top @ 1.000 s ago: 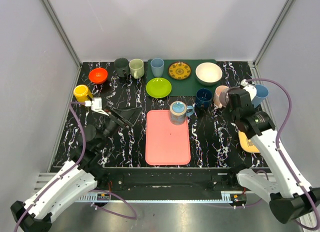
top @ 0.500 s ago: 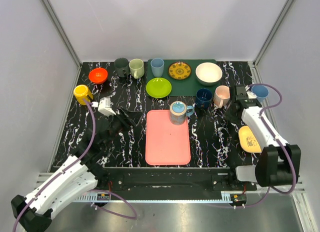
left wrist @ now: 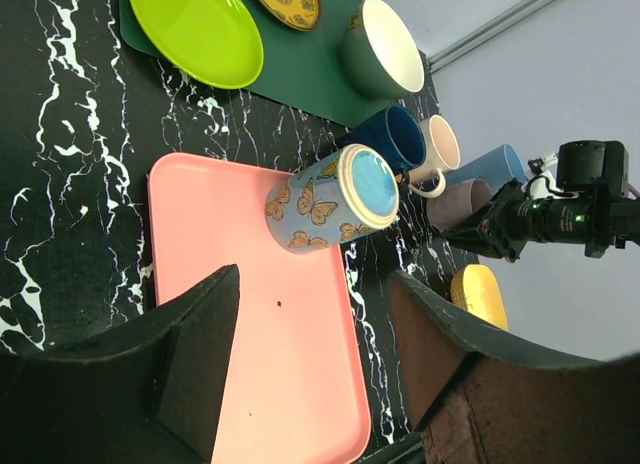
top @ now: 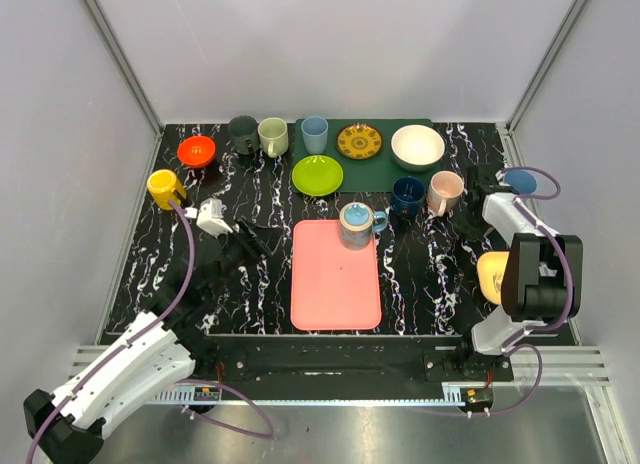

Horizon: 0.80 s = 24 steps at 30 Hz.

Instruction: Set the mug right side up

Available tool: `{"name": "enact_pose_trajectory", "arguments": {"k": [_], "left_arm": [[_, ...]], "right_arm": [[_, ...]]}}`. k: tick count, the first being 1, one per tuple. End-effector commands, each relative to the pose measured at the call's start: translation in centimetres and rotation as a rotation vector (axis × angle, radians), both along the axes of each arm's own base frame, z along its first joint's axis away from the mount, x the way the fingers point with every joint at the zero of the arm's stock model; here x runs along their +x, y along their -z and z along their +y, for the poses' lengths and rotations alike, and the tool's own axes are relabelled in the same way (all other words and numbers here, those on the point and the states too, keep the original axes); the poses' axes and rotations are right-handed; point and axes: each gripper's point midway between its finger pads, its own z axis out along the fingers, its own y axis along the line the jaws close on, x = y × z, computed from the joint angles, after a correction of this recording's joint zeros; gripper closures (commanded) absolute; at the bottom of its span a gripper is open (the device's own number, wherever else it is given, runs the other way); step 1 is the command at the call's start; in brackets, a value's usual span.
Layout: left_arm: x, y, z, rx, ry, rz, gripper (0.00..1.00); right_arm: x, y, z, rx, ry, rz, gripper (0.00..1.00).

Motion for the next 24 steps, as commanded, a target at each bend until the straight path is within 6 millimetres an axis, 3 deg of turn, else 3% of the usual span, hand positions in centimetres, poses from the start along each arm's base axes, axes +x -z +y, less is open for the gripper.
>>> {"name": "enact_pose_trajectory", "arguments": {"k": [1, 7, 13, 18, 24], "left_arm": [[0.5, -0.1, 0.1, -0.004, -0.020, -0.011, 0.37], [0.8, 0.1, -0.2, 0.016, -0.013, 0.001, 0.36], [1.0, 0.6, -0.5, 0.034, -0.004, 0.018, 0.35], [1.1, 0.5, -0.5, 0.045, -0.001, 0.015, 0.34], [1.3, 0.6, -0.6, 0.081, 0.003, 0.021, 0.30]], "right_arm": [[5.6, -2.6, -1.0, -0.003, 0.037, -0.181, 1.00], [8.0, -2.0, -1.1, 0.001, 0.026, -0.173, 1.00], [8.4, -1.3, -1.6, -0.014, 0.020, -0.123, 0.98], [6.9, -2.4, -1.2, 0.000, 0.008, -0.133, 0.65], [3.9, -4.9, -1.5, -0.031, 0.010, -0.179, 0.43]]}}
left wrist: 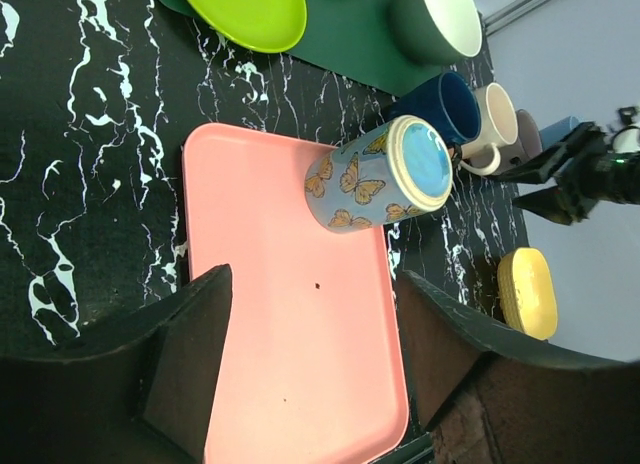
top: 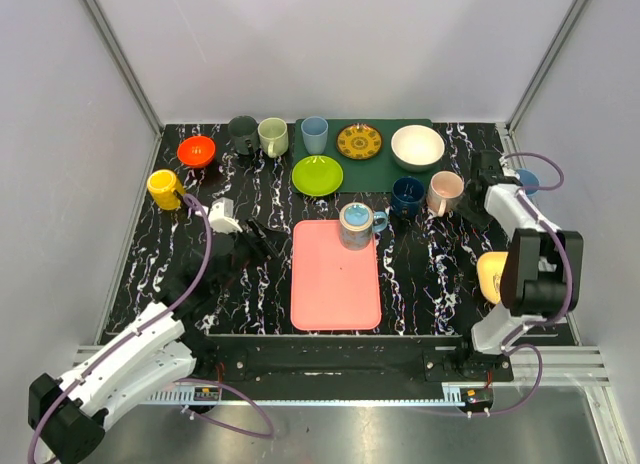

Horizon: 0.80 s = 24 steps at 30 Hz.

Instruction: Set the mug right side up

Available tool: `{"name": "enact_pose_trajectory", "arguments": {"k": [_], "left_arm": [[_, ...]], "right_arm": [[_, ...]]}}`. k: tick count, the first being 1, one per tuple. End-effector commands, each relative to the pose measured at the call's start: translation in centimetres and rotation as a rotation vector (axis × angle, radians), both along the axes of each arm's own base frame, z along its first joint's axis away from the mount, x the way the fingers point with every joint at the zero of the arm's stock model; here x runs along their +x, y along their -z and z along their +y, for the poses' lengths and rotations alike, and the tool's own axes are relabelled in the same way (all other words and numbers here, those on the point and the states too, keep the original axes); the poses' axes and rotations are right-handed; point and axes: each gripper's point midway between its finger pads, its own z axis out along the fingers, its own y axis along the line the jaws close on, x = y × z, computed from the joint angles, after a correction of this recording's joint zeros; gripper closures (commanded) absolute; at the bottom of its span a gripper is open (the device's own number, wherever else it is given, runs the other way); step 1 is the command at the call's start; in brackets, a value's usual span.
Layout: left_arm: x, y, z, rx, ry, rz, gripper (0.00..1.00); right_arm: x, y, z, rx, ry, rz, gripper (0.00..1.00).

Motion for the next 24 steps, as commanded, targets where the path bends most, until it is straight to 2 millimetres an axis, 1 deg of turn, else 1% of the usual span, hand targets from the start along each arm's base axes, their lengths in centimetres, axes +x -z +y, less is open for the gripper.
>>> {"name": "enact_pose_trajectory", "arguments": {"k": [1, 2, 3, 4, 5, 6, 7, 8, 9, 10, 11, 12, 13, 14, 15, 16, 17, 18, 19, 20, 21, 22, 23, 24], "left_arm": [[0.7, -2.3, -0.1, 0.004, -0.001, -0.054, 0.30], [0.8, -2.2, -0.1, 0.010, -0.003, -0.049, 0.29], [0.8, -2.2, 0.0, 0.015, -0.004, -0.046, 0.27], [0.7, -1.9, 0.2, 0.029, -0.009, -0.040, 0.27], [0.7, -1.7, 0.3, 0.040, -0.013, -0.035, 0.26], [0.8, -1.6, 0.5, 0.051, -0.019, -0.034, 0.25], [0.7, -1.3, 0.7, 0.066, -0.021, -0.033, 0.23], [0.7, -0.9, 0.8, 0.073, -0.025, -0.028, 0.22], [0.7, -0.7, 0.9, 0.076, -0.028, -0.026, 0.22], [0.7, -0.8, 0.7, 0.065, -0.020, -0.032, 0.22], [0.7, -0.5, 0.5, 0.062, -0.012, -0.029, 0.22], [0.6, -0.4, 0.2, 0.054, -0.001, -0.028, 0.23], [0.5, -0.8, -0.5, 0.021, 0.025, -0.039, 0.25], [0.5, -0.3, -0.8, 0.014, 0.038, -0.023, 0.25], [0.4, -0.2, -1.3, 0.001, 0.052, -0.012, 0.27], [0.1, -0.4, -2.2, -0.028, 0.096, -0.006, 0.28], [0.1, 0.2, -2.9, -0.027, 0.125, 0.016, 0.35], [0.0, 0.4, -3.5, -0.035, 0.151, 0.030, 0.39], [-0.2, 0.5, -4.1, -0.050, 0.174, 0.046, 0.43], [-0.3, 1.0, -4.9, -0.044, 0.202, 0.070, 0.50], [-0.4, 1.2, -5.4, -0.043, 0.217, 0.082, 0.53], [-0.4, 1.4, -5.7, -0.037, 0.225, 0.091, 0.57], [-0.6, 2.0, -6.3, -0.024, 0.240, 0.110, 0.59], [-0.6, 2.1, -6.6, -0.019, 0.248, 0.117, 0.64]], "right_arm": [[-1.5, -3.8, -0.6, -0.036, 0.008, -0.084, 0.42], [-1.8, -5.0, -0.6, -0.037, 0.009, -0.112, 0.41], [-2.6, -5.4, -0.2, -0.026, 0.002, -0.103, 0.41], [-2.9, -6.1, 0.7, -0.019, -0.023, -0.118, 0.42], [-3.6, -7.8, 1.6, -0.022, -0.045, -0.168, 0.42], [-3.8, -8.7, 2.6, -0.029, -0.075, -0.201, 0.42], [-4.1, -9.7, 4.1, -0.037, -0.121, -0.235, 0.42], [-4.9, -11.0, 6.9, -0.008, -0.208, -0.294, 0.43], [-4.7, -12.0, 8.8, 0.021, -0.269, -0.364, 0.44], [-4.8, -12.6, 10.4, 0.057, -0.324, -0.414, 0.44], [-6.2, -12.3, 13.6, 0.153, -0.456, -0.451, 0.44], [-5.5, -13.4, 15.2, 0.204, -0.509, -0.538, 0.40], [-5.4, -13.1, 15.9, 0.235, -0.531, -0.549, 0.38], [-5.7, -12.5, 17.2, 0.285, -0.578, -0.532, 0.38], [-5.7, -11.9, 17.7, 0.281, -0.590, -0.502, 0.39], [-5.3, -10.3, 18.2, 0.273, -0.602, -0.444, 0.40], [-4.7, -10.7, 18.4, 0.251, -0.619, -0.444, 0.43], [-4.6, -10.4, 19.4, 0.244, -0.640, -0.433, 0.48], [-4.2, -10.3, 19.8, 0.242, -0.650, -0.436, 0.51], [-3.7, -10.7, 20.0, 0.230, -0.642, -0.462, 0.53], [-2.8, -11.7, 20.6, 0.233, -0.647, -0.519, 0.57], [-2.4, -11.5, 21.1, 0.236, -0.657, -0.525, 0.59], [-1.7, -12.0, 21.4, 0.238, -0.656, -0.540, 0.60], [-1.1, -12.1, 21.6, 0.235, -0.657, -0.541, 0.62]]}}
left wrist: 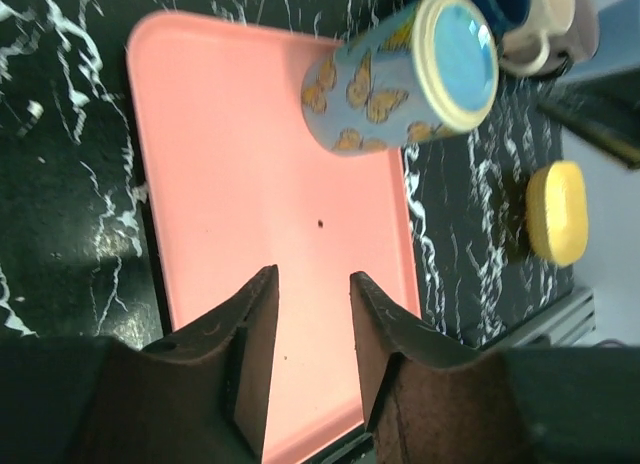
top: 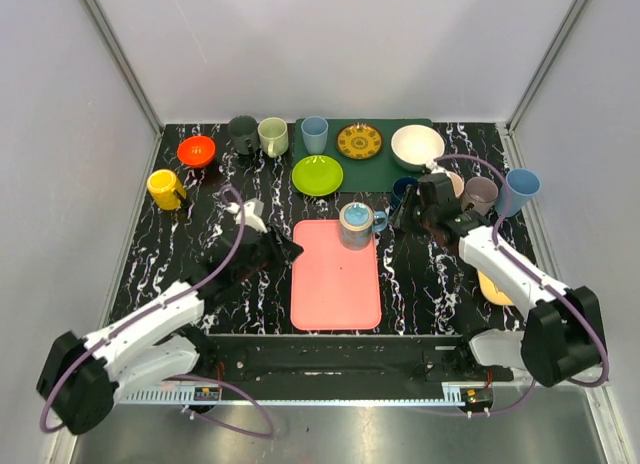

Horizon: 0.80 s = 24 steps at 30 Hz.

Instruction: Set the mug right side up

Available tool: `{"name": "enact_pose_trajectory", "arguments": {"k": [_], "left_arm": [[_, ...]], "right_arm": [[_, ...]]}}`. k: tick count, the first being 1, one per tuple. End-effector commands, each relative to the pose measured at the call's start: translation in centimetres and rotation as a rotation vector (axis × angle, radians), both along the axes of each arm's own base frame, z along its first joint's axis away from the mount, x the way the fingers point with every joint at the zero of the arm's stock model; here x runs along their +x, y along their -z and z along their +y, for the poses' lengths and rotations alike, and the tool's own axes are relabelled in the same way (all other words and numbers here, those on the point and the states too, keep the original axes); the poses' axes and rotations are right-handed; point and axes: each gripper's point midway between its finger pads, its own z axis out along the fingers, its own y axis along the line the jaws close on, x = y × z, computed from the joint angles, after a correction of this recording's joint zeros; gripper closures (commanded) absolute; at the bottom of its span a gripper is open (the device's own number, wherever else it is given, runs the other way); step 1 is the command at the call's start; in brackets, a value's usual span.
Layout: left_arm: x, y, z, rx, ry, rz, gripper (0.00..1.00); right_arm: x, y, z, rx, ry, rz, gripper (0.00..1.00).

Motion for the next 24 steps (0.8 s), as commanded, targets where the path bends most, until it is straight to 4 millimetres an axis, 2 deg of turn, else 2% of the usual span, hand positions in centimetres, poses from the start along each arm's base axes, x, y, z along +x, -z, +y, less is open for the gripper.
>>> {"name": "enact_pose_trajectory", "arguments": {"k": [1, 2, 4, 5, 7, 9, 10, 12, 16, 24], "left_arm": [[0.0, -2.5, -3.3, -0.078, 0.096, -0.038, 0.66], [0.0, -2.0, -4.0, -0.063, 0.111, -0.025, 0.68], [0.0, -1.6, -4.6, -0.050, 0.130, -0.011, 0.73], [0.1, -1.1, -5.2, -0.038, 0.141, 0.004, 0.73], [0.1, -0.7, -6.0, -0.034, 0.159, 0.018, 0.77], [0.4, -0.1, -7.1, -0.025, 0.181, 0.039, 0.78], [0.6, 0.9, -7.5, -0.009, 0.188, 0.064, 0.79], [1.0, 0.7, -8.5, -0.015, 0.203, 0.067, 0.79], [2.0, 2.0, -10.5, -0.012, 0.235, 0.106, 0.80], [2.7, 2.9, -13.5, -0.051, 0.303, 0.152, 0.82]], "right_arm": [[4.3, -4.1, 2.5, 0.051, -0.038, -0.168, 0.63], [5.1, -4.9, 2.7, 0.057, -0.037, -0.191, 0.64], [5.8, -4.3, 3.0, 0.054, -0.035, -0.193, 0.65], [6.4, -4.7, 3.2, 0.061, -0.034, -0.213, 0.65], [7.2, -3.5, 3.5, 0.042, -0.045, -0.194, 0.65], [8.0, -3.4, 4.0, 0.040, -0.060, -0.193, 0.66], [8.3, -2.3, 4.3, 0.035, -0.073, -0.167, 0.66], [8.9, -1.9, 4.6, 0.029, -0.075, -0.156, 0.68], [9.0, 0.5, 5.2, 0.012, -0.109, -0.090, 0.71], [6.7, 1.3, 4.2, -0.017, -0.099, -0.036, 0.76]]}}
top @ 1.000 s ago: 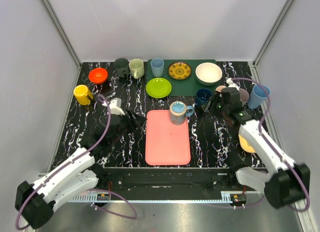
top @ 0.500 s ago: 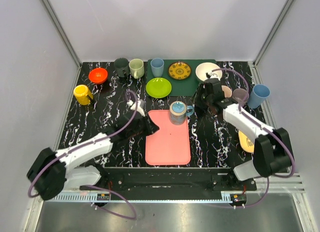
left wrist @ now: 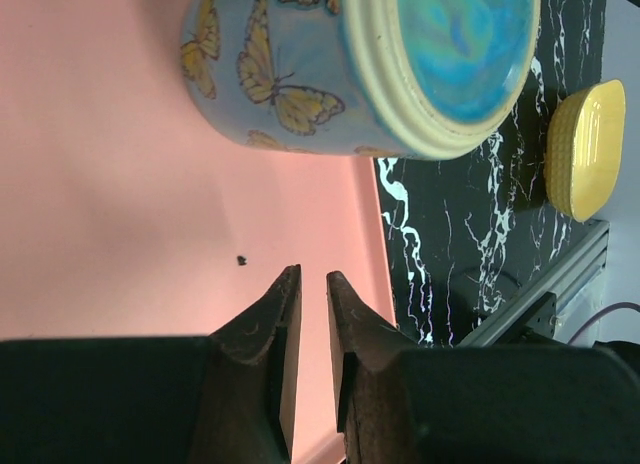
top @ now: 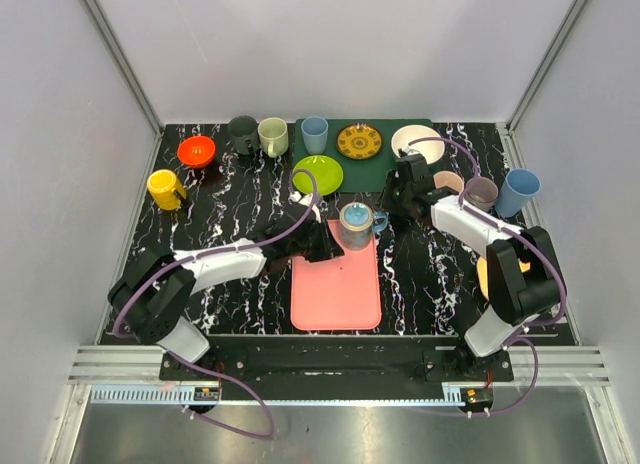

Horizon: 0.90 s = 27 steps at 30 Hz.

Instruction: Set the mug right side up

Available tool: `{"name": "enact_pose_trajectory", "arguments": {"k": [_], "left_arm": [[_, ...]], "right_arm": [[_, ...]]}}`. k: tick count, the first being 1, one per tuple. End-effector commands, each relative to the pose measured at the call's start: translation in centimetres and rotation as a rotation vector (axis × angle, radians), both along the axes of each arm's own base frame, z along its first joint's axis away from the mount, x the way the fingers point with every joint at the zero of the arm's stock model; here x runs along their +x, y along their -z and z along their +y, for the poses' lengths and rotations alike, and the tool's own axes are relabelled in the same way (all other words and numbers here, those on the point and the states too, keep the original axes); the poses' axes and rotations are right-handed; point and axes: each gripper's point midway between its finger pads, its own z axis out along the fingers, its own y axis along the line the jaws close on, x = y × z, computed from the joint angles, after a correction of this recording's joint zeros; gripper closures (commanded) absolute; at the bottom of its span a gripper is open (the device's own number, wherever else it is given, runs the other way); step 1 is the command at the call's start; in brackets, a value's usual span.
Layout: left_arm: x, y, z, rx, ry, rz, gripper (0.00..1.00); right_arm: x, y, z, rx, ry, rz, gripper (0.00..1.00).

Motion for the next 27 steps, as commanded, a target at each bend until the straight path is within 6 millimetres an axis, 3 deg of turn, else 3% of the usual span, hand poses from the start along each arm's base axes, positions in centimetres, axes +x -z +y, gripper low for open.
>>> {"name": "enact_pose_trajectory", "arguments": {"k": [1, 7, 13, 19, 23, 26, 27], "left_arm": [[0.9, -2.9, -3.1, -0.113, 0.060, -0.040, 0.82], [1.2, -2.5, -3.5, -0.119, 0.060, -0.036, 0.82], [1.9, -2.9, -3.5, -0.112, 0.040, -0.052, 0.81], [3.0, -2.5, -1.9, -0.058, -0.013, -0.069, 0.80], [3.9, -2.0, -0.3, -0.047, -0.048, -0.056, 0.80], [3.9, -2.2, 0.9, -0.044, -0.074, -0.061, 0.79], [3.7, -3.0, 1.3, -0.046, -0.071, -0.079, 0.78]], "right_arm": [[-1.4, -1.6, 0.1, -0.006, -0.022, -0.023, 0.76], [-5.1, -0.5, 1.4, -0.018, -0.078, 0.032, 0.76], [-7.6, -0.5, 2.3, -0.024, -0.102, 0.053, 0.76], [-10.1, -1.1, 3.3, -0.014, -0.161, 0.054, 0.74], [-11.3, -1.4, 3.3, -0.011, -0.203, 0.054, 0.69], [-11.5, -1.7, 1.8, -0.065, -0.170, 0.041, 0.59], [-11.6, -2.5, 1.5, -0.069, -0.172, 0.013, 0.51]]}}
